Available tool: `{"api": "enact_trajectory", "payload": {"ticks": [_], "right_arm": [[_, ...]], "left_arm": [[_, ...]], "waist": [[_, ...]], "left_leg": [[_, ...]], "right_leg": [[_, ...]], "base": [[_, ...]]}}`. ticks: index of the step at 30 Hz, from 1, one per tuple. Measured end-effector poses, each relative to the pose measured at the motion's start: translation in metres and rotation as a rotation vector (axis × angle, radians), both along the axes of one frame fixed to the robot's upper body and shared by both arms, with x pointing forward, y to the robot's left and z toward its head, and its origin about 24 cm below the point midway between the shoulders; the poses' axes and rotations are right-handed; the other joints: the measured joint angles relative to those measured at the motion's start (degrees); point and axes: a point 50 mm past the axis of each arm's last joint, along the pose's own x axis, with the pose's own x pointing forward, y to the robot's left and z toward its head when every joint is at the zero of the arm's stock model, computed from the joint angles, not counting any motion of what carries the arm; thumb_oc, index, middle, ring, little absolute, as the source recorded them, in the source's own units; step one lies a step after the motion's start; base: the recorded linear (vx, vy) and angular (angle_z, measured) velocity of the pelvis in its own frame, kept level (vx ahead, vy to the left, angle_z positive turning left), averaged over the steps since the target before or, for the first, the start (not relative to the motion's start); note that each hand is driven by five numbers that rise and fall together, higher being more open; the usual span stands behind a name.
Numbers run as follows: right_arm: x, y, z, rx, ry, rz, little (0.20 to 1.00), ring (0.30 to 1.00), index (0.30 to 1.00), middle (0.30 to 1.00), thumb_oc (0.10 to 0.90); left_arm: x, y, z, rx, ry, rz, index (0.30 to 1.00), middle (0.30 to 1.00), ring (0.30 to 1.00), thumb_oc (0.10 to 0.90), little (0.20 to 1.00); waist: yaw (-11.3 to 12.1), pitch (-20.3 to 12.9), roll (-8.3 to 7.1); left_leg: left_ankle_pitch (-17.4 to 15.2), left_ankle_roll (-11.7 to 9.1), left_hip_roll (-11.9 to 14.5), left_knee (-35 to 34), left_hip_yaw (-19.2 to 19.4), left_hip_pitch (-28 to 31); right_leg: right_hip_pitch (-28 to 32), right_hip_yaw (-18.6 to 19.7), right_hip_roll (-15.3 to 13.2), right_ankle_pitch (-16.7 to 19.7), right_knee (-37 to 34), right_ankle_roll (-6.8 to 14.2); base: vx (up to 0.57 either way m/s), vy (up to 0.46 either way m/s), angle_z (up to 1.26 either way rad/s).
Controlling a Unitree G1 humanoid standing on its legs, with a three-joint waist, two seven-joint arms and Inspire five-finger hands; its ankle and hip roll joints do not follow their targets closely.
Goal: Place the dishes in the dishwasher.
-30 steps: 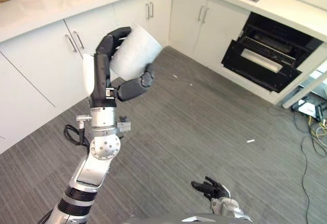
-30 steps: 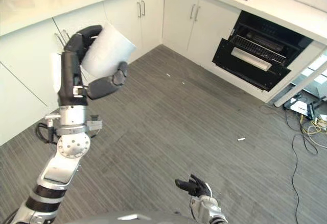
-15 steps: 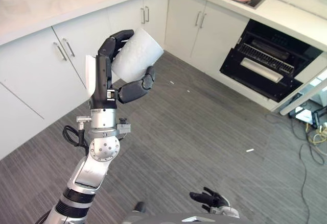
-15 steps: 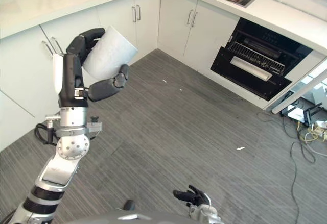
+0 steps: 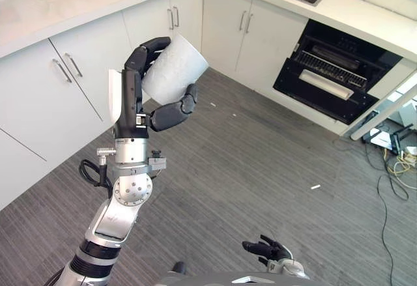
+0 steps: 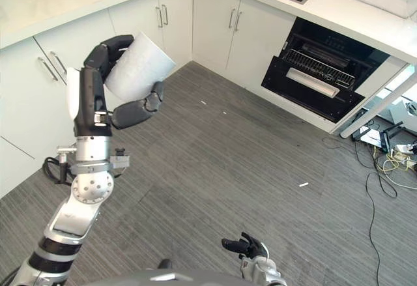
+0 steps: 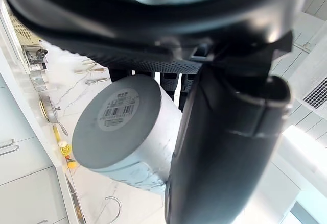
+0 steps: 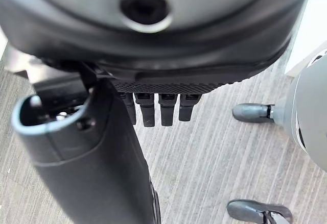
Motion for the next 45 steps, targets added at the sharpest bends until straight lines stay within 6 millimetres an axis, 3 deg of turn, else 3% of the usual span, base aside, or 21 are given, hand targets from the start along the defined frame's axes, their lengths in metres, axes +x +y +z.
{"api": "enact_trajectory", "payload": {"ticks": [7, 11, 18, 31, 32, 33, 38, 41, 45], "right_arm": [[-0.001, 0.004, -0.001, 0.010, 0.003, 0.000, 0.900, 0.900, 0.900, 0.900, 0.800], [-0.007, 0.003, -0.002, 0.009, 0.016, -0.004, 0.900, 0.900, 0.900, 0.900, 0.800], [-0.012, -0.001, -0.003, -0.002, 0.032, -0.009, 0.900, 0.900, 0.900, 0.900, 0.800], [-0.008, 0.001, -0.002, 0.004, 0.022, -0.005, 0.900, 0.900, 0.900, 0.900, 0.800], [-0.013, 0.000, -0.003, 0.008, 0.032, 0.006, 0.900, 0.900, 0.900, 0.900, 0.800], [-0.021, -0.008, -0.003, 0.022, 0.006, 0.218, 0.900, 0.900, 0.900, 0.900, 0.800], [-0.041, -0.028, -0.002, 0.010, 0.032, 0.383, 0.900, 0.900, 0.900, 0.900, 0.800], [-0.035, -0.034, 0.002, -0.012, -0.011, 0.431, 0.900, 0.900, 0.900, 0.900, 0.800], [-0.035, -0.042, 0.004, -0.032, -0.012, 0.473, 0.900, 0.900, 0.900, 0.900, 0.800]], "left_arm": [[0.000, 0.000, 0.000, 0.001, -0.001, 0.002, 0.300, 0.300, 0.300, 0.400, 0.300], [0.000, 0.000, 0.000, 0.000, -0.002, 0.001, 0.300, 0.300, 0.300, 0.400, 0.300], [0.000, 0.000, 0.000, 0.000, -0.002, 0.000, 0.300, 0.300, 0.300, 0.400, 0.300], [0.000, 0.000, 0.000, 0.000, -0.002, 0.000, 0.300, 0.300, 0.300, 0.400, 0.300], [0.000, -0.001, 0.000, 0.003, 0.002, -0.007, 0.300, 0.300, 0.300, 0.400, 0.300], [0.002, 0.000, -0.005, 0.012, 0.042, -0.030, 0.300, 0.300, 0.300, 0.400, 0.300], [0.005, -0.007, -0.011, 0.056, 0.100, -0.101, 0.300, 0.300, 0.300, 0.400, 0.300], [0.005, -0.012, -0.015, 0.047, 0.119, -0.128, 0.300, 0.300, 0.300, 0.400, 0.300], [0.005, -0.015, -0.016, 0.044, 0.126, -0.142, 0.300, 0.300, 0.300, 0.400, 0.300]], "waist": [[0.51, 0.85, -1.43], [0.42, 0.84, -1.33], [0.35, 0.84, -1.24], [0.38, 0.83, -1.21], [-0.24, 0.97, -1.04], [-2.40, 1.38, -0.55], [-7.13, 2.72, 1.59], [-8.38, 3.27, 3.21], [-7.54, 3.15, 3.42]], "left_leg": [[-0.13, -0.16, -0.47, -0.02, 0.92, -0.46], [0.05, -0.65, 0.08, -0.02, 1.09, -0.90], [0.01, -1.18, 0.91, -0.01, 0.96, -0.93], [-0.02, -1.22, 0.89, -0.01, 0.92, -0.55], [-0.01, -1.23, 0.77, -0.01, 1.41, -0.49], [0.12, -1.16, 0.22, 0.00, 3.53, 0.73], [0.21, -1.15, -0.16, 0.00, 6.16, 1.83], [0.36, -1.40, 0.42, -0.01, 6.01, 1.32], [0.37, -1.40, 0.75, 0.00, 5.60, 0.52]], "right_leg": [[-0.61, 0.12, -0.44, -3.33, -0.01, -1.19], [-1.02, 0.18, 0.48, -5.12, 0.02, -2.53], [-0.97, 0.08, 1.28, -5.34, 0.03, -2.93], [-0.50, -0.05, 1.07, -5.33, 0.03, -2.91], [-0.48, 0.22, 1.09, -5.35, 0.09, -2.93], [1.00, 3.54, 0.66, -5.39, 0.10, -2.87], [1.57, 5.51, 0.17, -6.25, 0.10, -2.26], [1.49, 5.15, 0.75, -6.24, 0.10, -2.29], [1.38, 3.84, 1.23, -6.46, 0.12, -2.73]], "base": [[-0.11, -0.452, -0.06], [-0.17, -0.642, -0.05], [-0.09, -0.517, 0.01], [0.02, -0.037, 0.01], [0.06, 0.034, 0.07], [0.06, 0.047, 0.03], [0.02, 0.041, -0.13], [0.03, 0.068, 0.02], [0.06, 0.100, 0.20]]}}
